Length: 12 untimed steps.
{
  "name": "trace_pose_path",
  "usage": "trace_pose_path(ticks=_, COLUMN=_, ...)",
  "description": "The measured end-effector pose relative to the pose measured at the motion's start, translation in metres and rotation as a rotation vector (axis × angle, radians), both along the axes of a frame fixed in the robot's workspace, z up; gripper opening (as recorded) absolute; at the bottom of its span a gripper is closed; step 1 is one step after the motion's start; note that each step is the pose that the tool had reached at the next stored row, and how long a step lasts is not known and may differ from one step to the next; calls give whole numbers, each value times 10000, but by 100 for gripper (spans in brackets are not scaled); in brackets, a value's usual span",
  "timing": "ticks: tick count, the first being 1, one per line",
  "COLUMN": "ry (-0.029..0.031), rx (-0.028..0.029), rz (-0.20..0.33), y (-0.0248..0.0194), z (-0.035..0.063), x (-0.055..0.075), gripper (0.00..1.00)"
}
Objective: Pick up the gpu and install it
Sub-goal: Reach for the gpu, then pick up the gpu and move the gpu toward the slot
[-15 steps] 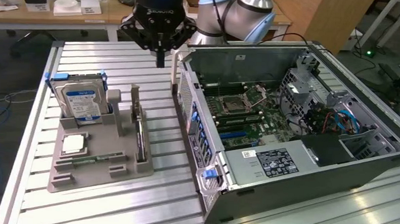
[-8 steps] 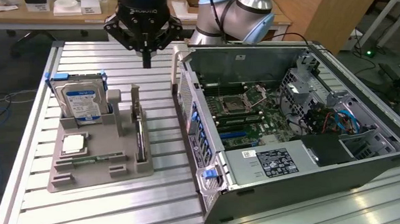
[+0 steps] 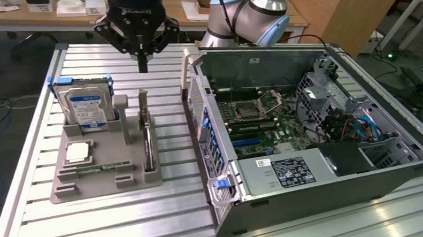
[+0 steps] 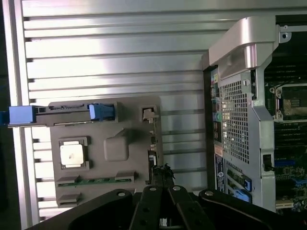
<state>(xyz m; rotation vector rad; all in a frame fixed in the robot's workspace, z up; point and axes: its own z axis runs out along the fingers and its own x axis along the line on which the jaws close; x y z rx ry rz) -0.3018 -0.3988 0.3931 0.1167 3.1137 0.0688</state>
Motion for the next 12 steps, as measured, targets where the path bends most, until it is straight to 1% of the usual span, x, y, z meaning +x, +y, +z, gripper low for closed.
trace_pose_path(ticks=3, ry=-1, rx=0, rz=0, y=0, z=0, x=-43, gripper=11)
trace_pose_path(ticks=12, ry=0, rx=0, rz=1, y=0, z=0, x=-44, gripper=11)
